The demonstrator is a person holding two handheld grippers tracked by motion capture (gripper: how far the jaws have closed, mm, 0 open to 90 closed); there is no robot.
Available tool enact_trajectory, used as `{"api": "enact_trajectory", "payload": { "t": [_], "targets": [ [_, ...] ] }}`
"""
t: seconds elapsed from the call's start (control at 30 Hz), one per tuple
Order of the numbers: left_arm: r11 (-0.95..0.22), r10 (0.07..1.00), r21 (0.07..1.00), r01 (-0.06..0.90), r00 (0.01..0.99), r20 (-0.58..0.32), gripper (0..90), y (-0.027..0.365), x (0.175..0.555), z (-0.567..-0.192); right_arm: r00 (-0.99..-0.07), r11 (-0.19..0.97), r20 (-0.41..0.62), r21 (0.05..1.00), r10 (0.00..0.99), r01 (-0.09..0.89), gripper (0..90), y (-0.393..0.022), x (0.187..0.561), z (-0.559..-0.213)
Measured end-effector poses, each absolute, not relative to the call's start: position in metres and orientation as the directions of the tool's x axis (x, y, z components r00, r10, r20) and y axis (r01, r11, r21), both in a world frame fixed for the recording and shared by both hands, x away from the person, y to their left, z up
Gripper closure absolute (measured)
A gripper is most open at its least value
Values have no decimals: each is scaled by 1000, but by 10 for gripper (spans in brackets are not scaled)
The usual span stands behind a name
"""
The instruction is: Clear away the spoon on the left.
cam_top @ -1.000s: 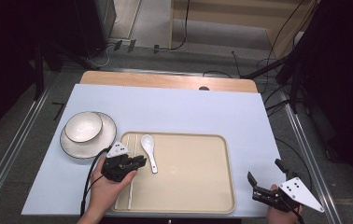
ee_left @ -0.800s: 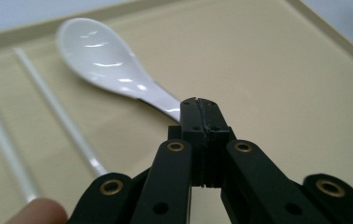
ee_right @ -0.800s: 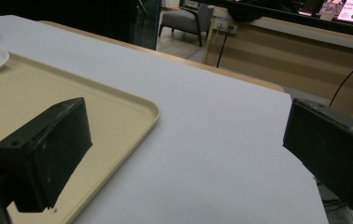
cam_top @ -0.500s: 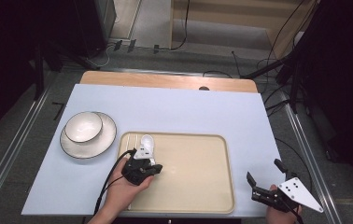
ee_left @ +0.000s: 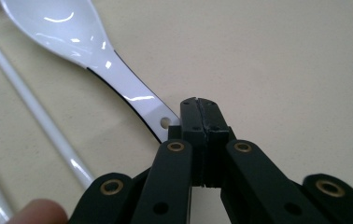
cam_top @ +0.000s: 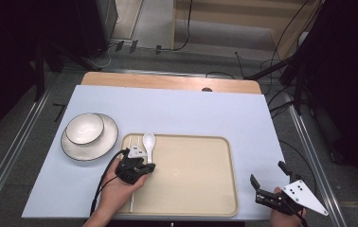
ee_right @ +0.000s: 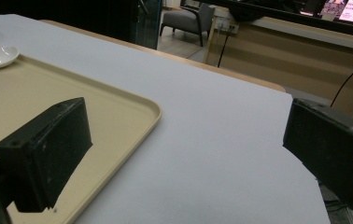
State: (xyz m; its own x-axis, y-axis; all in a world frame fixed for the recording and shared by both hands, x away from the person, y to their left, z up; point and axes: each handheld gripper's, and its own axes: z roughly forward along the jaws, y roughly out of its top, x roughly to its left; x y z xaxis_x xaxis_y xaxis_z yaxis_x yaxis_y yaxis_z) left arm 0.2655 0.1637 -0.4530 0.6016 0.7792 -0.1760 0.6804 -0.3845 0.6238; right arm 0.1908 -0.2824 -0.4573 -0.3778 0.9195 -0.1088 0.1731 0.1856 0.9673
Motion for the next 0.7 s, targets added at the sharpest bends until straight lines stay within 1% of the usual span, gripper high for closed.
{"api": "enact_trajectory", "payload": {
  "t": [0.33, 0.47, 0.53, 0.57, 0.67, 0.7],
  "targets": [
    [-366, 785, 628, 687, 590, -187, 900, 172, 267, -453, -379, 186, -108, 967, 919, 176, 14, -282, 192, -458],
    [-322, 768, 659, 679, 595, -237, 900, 179, 268, -449, -377, 183, -105, 967, 920, 179, 14, -282, 191, -458],
    [-291, 775, 685, 668, 584, -241, 849, 183, 268, -445, -376, 185, -108, 967, 920, 176, 14, -283, 192, -458],
    [-274, 771, 691, 668, 583, -257, 819, 186, 268, -443, -375, 181, -103, 967, 921, 179, 14, -283, 192, -458],
    [-233, 775, 703, 671, 565, -282, 689, 193, 270, -439, -375, 181, -103, 967, 921, 179, 14, -283, 192, -458],
    [-228, 778, 707, 669, 562, -280, 664, 194, 270, -438, -375, 182, -104, 967, 921, 179, 14, -283, 192, -458]
  ]
}}
